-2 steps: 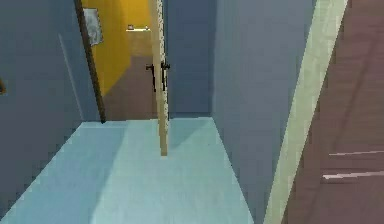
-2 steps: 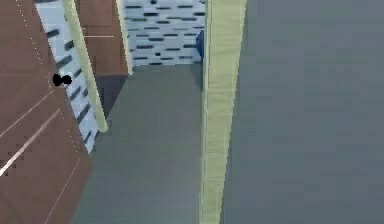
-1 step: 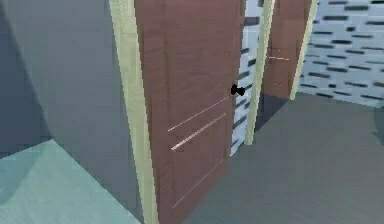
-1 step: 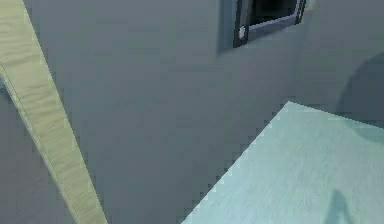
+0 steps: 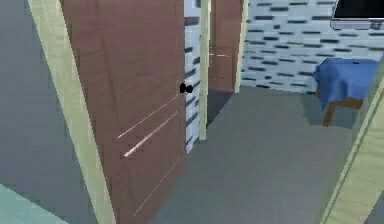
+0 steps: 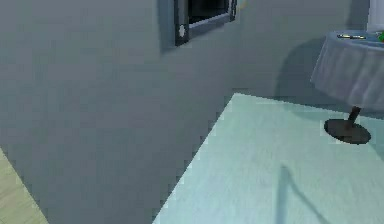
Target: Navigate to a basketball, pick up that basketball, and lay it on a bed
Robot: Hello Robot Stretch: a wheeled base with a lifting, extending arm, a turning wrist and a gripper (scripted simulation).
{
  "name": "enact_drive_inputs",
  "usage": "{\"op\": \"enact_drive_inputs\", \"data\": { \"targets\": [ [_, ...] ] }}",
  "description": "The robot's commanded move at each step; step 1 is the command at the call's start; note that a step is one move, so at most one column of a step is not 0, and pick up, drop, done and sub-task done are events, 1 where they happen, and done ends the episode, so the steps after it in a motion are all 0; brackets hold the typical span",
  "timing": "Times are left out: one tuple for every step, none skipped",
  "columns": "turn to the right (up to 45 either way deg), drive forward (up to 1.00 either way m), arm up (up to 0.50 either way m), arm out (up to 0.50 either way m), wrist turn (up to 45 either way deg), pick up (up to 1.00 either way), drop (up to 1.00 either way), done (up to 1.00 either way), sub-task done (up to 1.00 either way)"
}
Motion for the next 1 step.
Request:
{"op": "enact_drive_inputs", "data": {
  "targets": [
    [0.0,0.8,0.0,0.0,0.0,0.0,0.0,0.0,0.0]
  ]
}}
